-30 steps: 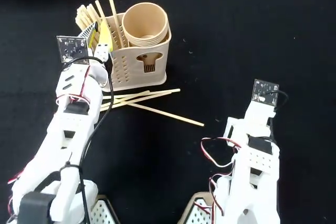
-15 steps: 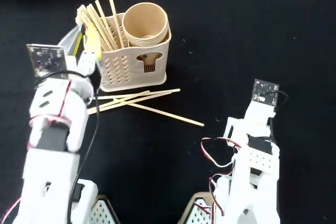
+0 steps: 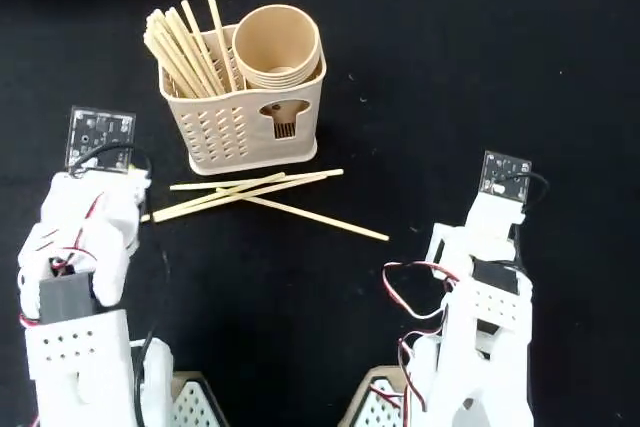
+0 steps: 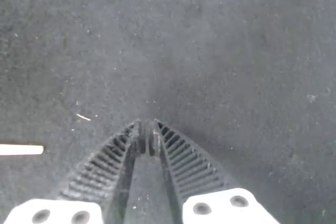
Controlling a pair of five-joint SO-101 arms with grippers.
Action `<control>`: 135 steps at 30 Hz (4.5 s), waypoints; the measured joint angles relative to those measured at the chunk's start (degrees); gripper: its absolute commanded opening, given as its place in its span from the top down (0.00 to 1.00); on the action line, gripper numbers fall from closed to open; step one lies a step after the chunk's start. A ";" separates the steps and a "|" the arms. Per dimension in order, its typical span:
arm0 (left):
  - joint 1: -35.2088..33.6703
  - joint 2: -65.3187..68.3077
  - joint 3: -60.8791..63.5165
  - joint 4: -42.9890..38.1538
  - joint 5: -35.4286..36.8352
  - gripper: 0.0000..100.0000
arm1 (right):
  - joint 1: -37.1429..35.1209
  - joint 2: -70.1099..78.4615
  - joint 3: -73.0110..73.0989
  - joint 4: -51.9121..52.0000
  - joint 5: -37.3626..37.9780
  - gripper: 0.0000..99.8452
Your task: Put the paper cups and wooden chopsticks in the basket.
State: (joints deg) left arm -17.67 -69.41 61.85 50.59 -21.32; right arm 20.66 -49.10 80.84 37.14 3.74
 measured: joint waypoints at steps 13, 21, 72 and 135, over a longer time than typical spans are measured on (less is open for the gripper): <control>-5.71 26.64 4.66 -20.48 -0.62 0.91 | 0.00 0.00 0.00 0.00 0.00 0.96; -5.71 51.08 -10.20 -21.01 18.37 0.91 | 0.00 0.00 0.00 0.00 0.00 0.96; 9.23 71.56 -24.09 -17.41 34.11 0.91 | 0.00 0.00 0.00 -0.18 0.00 0.96; 4.75 66.64 -24.26 -2.20 13.54 0.93 | -5.10 0.00 -1.05 -1.93 0.00 0.96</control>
State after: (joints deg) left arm -12.92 -2.77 37.58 48.40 -7.78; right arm 15.56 -49.10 79.78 35.21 3.74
